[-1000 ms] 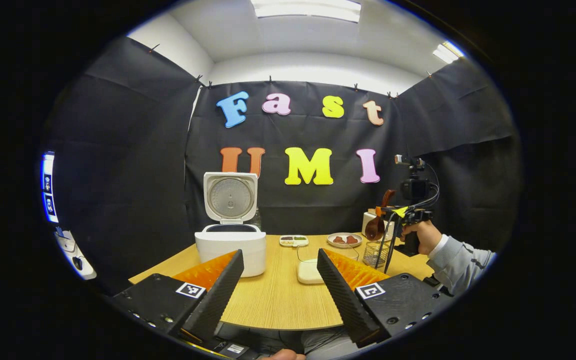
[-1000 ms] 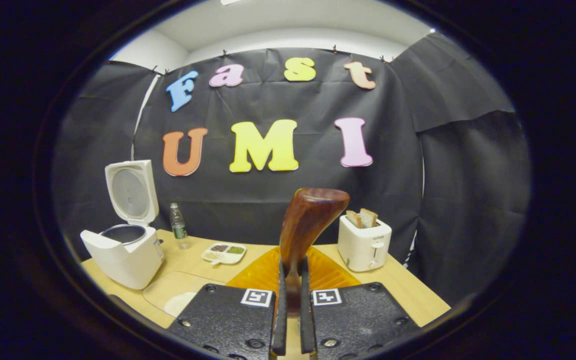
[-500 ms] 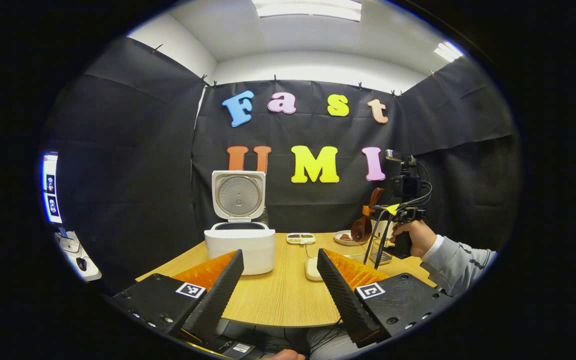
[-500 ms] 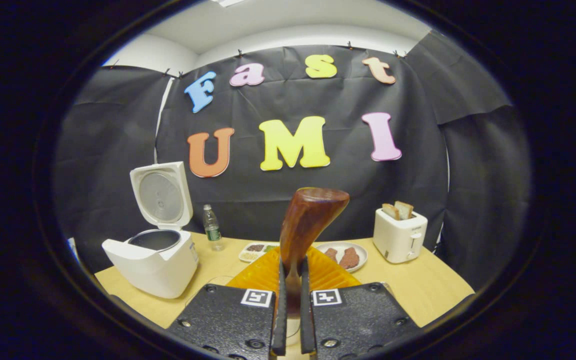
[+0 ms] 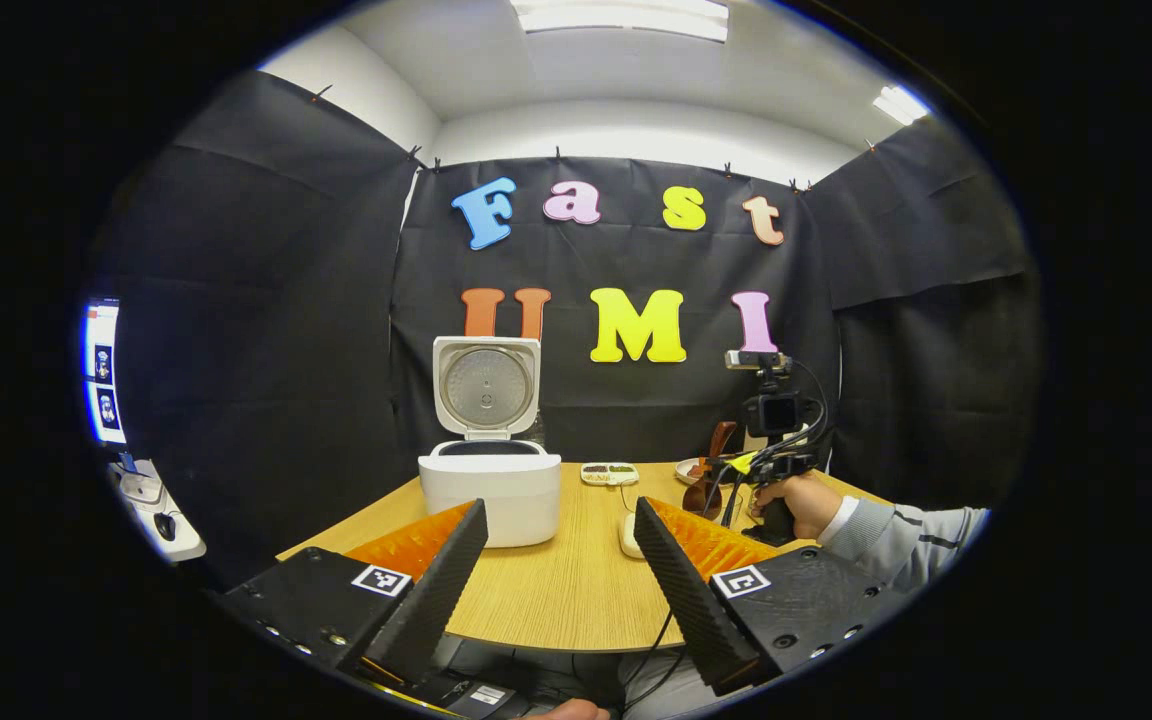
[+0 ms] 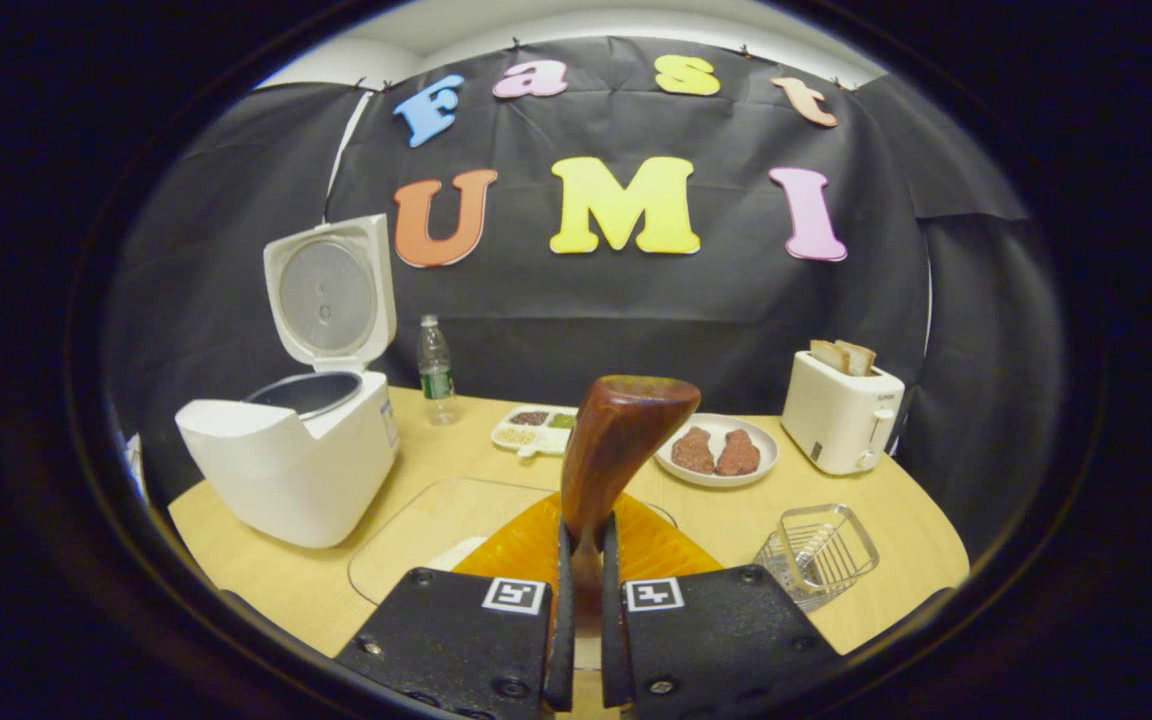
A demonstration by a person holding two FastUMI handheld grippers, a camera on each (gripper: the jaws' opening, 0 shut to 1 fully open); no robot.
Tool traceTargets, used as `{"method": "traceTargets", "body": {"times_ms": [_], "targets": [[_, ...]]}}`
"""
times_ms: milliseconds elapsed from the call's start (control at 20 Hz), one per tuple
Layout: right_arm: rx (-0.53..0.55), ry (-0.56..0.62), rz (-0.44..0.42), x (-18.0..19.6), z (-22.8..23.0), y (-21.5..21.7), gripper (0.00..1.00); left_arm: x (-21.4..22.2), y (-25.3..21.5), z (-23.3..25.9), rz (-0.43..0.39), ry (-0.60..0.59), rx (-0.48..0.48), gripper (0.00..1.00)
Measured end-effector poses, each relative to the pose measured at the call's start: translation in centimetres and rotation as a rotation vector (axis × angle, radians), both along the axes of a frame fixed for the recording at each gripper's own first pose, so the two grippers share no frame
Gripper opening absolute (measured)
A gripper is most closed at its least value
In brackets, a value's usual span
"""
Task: Close the left gripper, press the button to open the rice cooker; take a wooden spoon from the chopstick holder with the right hand, scoop a spoonful of rice and pour it into the rice cooker, then put the wooden spoon back into the chopstick holder.
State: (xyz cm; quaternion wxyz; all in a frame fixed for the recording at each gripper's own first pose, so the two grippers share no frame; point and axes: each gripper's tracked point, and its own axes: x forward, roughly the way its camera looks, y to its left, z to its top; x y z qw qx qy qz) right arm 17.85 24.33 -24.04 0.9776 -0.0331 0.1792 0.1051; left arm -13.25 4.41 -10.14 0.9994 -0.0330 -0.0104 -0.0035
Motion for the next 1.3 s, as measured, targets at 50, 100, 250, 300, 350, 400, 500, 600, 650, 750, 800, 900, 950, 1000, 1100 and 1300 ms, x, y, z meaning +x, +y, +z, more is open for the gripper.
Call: {"method": "traceTargets", "body": {"times_ms": [50, 100, 250, 300, 350, 400, 500, 600, 650, 750, 800, 900, 950, 1000, 1100, 1300], "targets": [[-0.015, 0.012, -0.022, 0.2, -0.8, -0.5, 0.16, 0.1, 0.0, -0.1, -0.001, 0.004, 0.0, 0.94], [0.0, 0.02, -0.037, 0.2, -1.2, -0.8, 0.16, 0.1, 0.1, -0.3, -0.001, 0.008, -0.001, 0.94], [0.093, 0.111, -0.034, -0.3, -2.9, 0.5, 0.16, 0.3, 0.4, -0.4, 0.005, 0.017, -0.005, 0.94], [0.121, 0.133, -0.032, -0.6, -3.0, 1.2, 0.16, 0.4, 0.4, -0.3, 0.005, 0.015, -0.004, 0.94], [0.145, 0.143, -0.033, -0.8, -2.9, 1.6, 0.15, 0.3, 0.4, -0.2, 0.006, 0.013, -0.002, 0.94], [0.169, 0.147, -0.034, -0.9, -2.9, 2.1, 0.15, 0.4, 0.6, -0.3, 0.008, 0.014, -0.003, 0.94], [0.215, 0.159, -0.017, -1.1, -3.1, 3.2, 0.13, 0.4, 0.5, -0.5, 0.006, 0.017, -0.005, 0.94], [0.238, 0.166, -0.002, -1.3, -3.0, 4.0, 0.13, 0.3, 0.7, -0.5, 0.01, 0.02, -0.007, 0.94], [0.264, 0.171, 0.01, -1.4, -3.0, 4.5, 0.13, 0.4, 0.9, -0.5, 0.01, 0.019, -0.009, 0.94], [0.356, 0.194, 0.036, -1.5, -2.9, 5.8, 0.13, 0.4, 0.7, -0.6, 0.009, 0.025, -0.016, 0.94], [0.403, 0.209, 0.038, -1.4, -2.9, 6.1, 0.13, 0.4, 0.7, -0.8, 0.005, 0.029, -0.017, 0.94], [0.476, 0.236, 0.03, -1.2, -3.0, 5.6, 0.13, 0.7, 0.6, -1.1, 0.006, 0.037, -0.014, 0.94], [0.516, 0.249, 0.019, -1.1, -3.1, 5.1, 0.13, 0.6, 0.6, -1.1, 0.007, 0.04, -0.01, 0.94], [0.559, 0.261, 0.012, -1.1, -3.0, 4.8, 0.13, 0.6, 0.5, -1.1, 0.006, 0.042, -0.006, 0.94], [0.632, 0.264, -0.01, -0.9, -2.5, 3.7, 0.12, 0.7, 0.5, -1.1, 0.007, 0.043, -0.002, 0.94], [0.753, 0.231, -0.045, -1.0, -0.6, 0.9, 0.12, 0.6, 0.2, -1.1, 0.0, 0.047, 0.005, 0.94]]}}
